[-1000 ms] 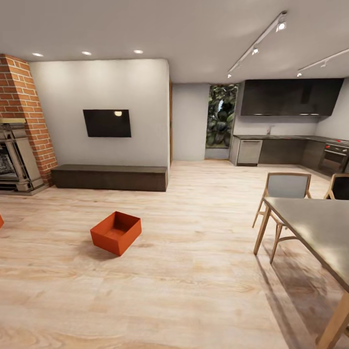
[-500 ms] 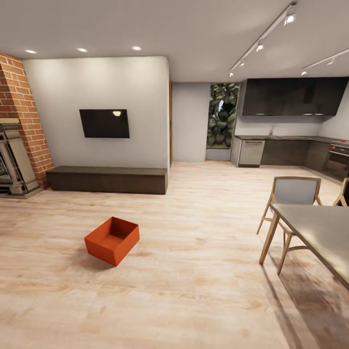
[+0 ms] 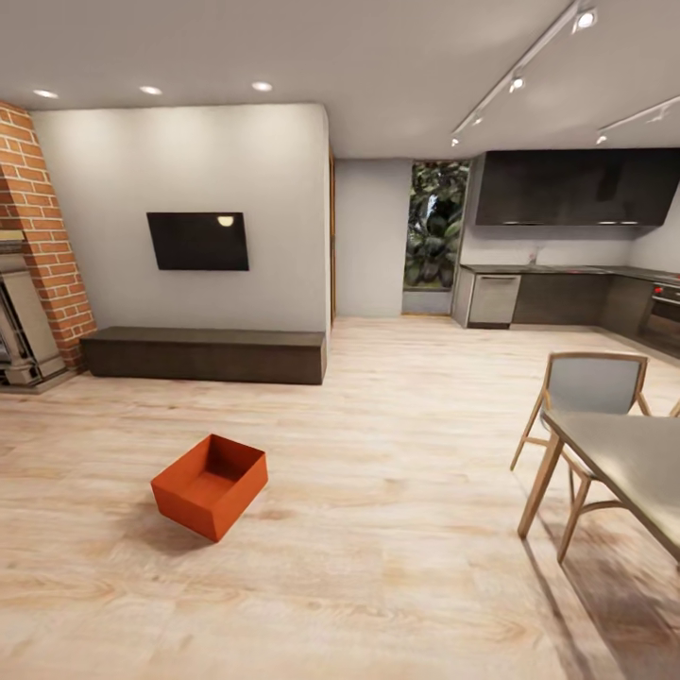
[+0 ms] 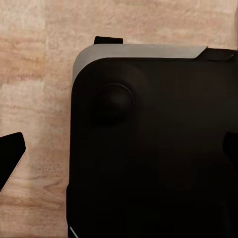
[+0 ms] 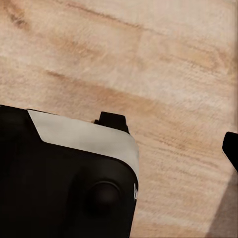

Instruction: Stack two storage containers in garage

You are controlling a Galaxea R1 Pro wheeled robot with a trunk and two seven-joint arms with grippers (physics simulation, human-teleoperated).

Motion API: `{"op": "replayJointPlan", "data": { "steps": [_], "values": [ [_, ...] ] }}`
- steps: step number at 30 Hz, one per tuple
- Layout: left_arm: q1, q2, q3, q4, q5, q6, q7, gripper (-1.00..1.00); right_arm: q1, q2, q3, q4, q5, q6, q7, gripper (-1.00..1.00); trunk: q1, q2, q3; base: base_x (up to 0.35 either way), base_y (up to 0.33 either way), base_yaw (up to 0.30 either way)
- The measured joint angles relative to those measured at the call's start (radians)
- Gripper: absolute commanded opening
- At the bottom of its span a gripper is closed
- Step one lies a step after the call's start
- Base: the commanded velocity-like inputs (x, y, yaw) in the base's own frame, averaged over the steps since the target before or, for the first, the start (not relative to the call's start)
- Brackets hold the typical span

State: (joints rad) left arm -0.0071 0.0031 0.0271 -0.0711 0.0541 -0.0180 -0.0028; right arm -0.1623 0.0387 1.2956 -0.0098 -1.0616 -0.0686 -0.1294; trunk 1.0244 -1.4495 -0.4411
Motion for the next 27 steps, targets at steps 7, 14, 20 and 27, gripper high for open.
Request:
{"op": "replayJointPlan", "data": {
  "steps": [7,14,20,27],
  "values": [
    [0.000,0.000,0.000,0.000,0.000,0.000,0.000,1.00,0.000,0.001,0.001,0.000,0.000,0.000,0.000,1.00,0.000,0.000,0.000,0.323,0.000,0.000],
    [0.000,0.000,0.000,0.000,0.000,0.000,0.000,1.00,0.000,0.001,0.001,0.000,0.001,0.000,0.000,1.00,0.000,0.000,0.000,0.323,0.000,0.000],
    [0.000,0.000,0.000,0.000,0.000,0.000,0.000,1.00,0.000,0.001,0.002,0.000,0.002,0.000,0.000,1.00,0.000,0.000,0.000,0.323,0.000,0.000],
    [0.000,0.000,0.000,0.000,0.000,0.000,0.000,1.00,0.000,0.001,0.003,0.000,0.003,0.000,0.000,1.00,0.000,0.000,0.000,0.323,0.000,0.000]
  ]
}}
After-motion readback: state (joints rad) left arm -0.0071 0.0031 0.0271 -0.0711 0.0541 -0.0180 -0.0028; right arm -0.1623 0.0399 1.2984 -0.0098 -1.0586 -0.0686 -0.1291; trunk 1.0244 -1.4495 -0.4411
